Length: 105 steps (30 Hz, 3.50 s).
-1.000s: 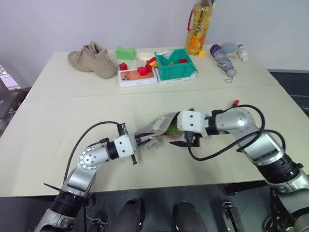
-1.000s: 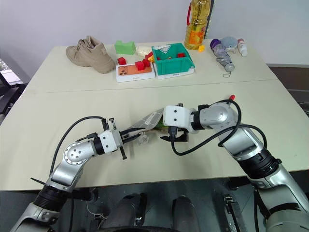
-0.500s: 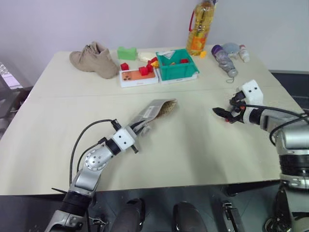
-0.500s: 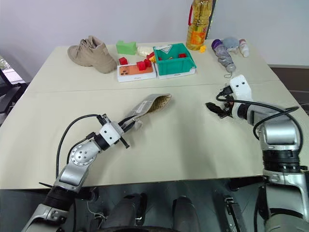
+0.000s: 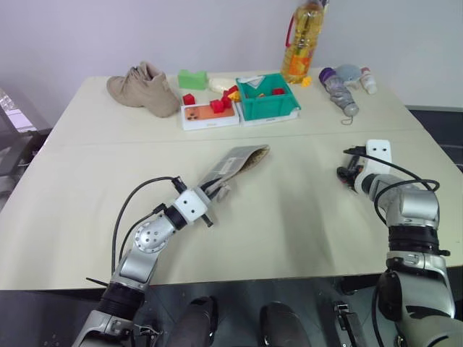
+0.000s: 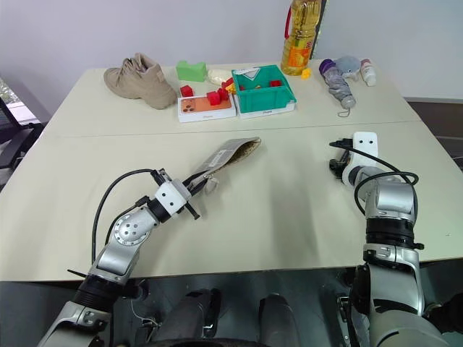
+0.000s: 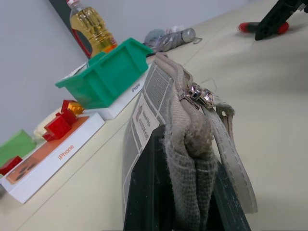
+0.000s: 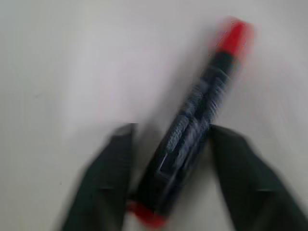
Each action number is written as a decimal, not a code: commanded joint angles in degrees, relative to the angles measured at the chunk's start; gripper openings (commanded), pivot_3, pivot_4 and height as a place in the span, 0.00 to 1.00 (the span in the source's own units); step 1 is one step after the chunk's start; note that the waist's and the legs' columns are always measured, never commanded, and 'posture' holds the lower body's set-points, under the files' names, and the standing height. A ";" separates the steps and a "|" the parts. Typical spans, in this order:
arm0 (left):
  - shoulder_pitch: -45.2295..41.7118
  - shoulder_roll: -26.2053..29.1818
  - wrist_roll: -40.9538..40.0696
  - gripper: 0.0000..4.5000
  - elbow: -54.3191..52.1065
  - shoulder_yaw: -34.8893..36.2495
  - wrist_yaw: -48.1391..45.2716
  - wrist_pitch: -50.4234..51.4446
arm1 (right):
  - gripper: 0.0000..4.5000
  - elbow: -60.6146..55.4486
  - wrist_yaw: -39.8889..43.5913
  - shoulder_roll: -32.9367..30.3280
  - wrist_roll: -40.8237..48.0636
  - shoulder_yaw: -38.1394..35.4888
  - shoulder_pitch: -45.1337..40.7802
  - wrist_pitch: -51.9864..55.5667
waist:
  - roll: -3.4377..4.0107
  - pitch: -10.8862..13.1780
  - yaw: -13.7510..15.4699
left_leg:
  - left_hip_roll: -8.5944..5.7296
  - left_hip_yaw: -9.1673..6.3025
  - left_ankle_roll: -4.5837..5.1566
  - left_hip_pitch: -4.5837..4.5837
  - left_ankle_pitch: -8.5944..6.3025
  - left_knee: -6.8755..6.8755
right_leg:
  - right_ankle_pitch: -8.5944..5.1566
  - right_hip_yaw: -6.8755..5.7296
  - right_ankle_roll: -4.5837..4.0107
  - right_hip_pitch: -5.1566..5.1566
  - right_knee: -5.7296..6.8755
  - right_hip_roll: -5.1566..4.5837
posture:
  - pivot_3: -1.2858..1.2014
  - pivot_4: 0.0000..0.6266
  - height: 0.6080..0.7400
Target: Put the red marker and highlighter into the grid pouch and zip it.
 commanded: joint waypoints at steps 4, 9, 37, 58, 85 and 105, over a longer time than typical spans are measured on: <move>-0.09 0.11 -2.02 0.00 -1.60 2.08 0.63 0.01 | 0.08 -4.19 5.27 -3.49 -1.28 5.09 -0.95 -3.32 | 0.01 0.00 -0.23 | 0.01 0.00 0.00 0.00 0.00 -0.01 | 0.00 0.00 0.00 -0.01 0.00 0.02 | 0.52 0.24 0.99; -0.60 -0.27 -6.74 0.00 -2.30 4.35 -0.42 2.14 | 0.08 -18.53 22.93 -12.83 -5.46 18.64 3.70 -20.51 | 0.03 0.02 -0.97 | 0.01 0.01 0.03 -0.01 -0.02 -0.02 | -0.02 -0.01 0.03 -0.05 0.00 0.02 | 0.52 0.24 0.99; 1.47 1.32 -7.32 0.00 -6.00 0.00 -7.89 2.38 | 0.08 -31.46 40.12 -19.60 -13.02 28.21 5.25 -32.43 | 0.01 0.03 -0.92 | 0.02 -0.07 0.04 0.00 -0.03 0.04 | -0.03 -0.02 0.05 0.02 -0.03 0.01 | 0.52 0.24 0.99; -0.53 2.66 -9.07 0.00 -9.10 -3.14 -16.37 5.35 | 0.62 -33.96 48.05 -13.13 -19.79 36.50 -0.21 -41.67 | 0.01 0.03 -0.94 | 0.01 -0.10 0.04 0.00 -0.03 0.07 | -0.03 -0.03 0.05 0.03 -0.04 0.02 | 0.52 0.24 0.99; -8.18 -14.24 -15.94 0.00 -2.63 2.71 -2.95 15.88 | 0.85 -39.29 25.65 6.37 10.06 21.35 4.88 -5.82 | -0.04 0.03 0.13 | -0.04 -0.11 0.05 -0.01 -0.04 0.14 | -0.01 -0.04 0.06 0.05 -0.01 -0.01 | 0.52 0.24 0.99; -4.57 -5.73 -12.56 0.00 -3.17 3.65 -5.84 10.62 | 0.01 -30.48 26.28 -5.16 8.80 13.25 0.20 -9.85 | -0.03 0.03 0.17 | -0.05 -0.10 0.06 -0.01 -0.04 0.13 | -0.01 -0.03 0.07 0.05 -0.03 0.00 | 0.52 0.24 0.99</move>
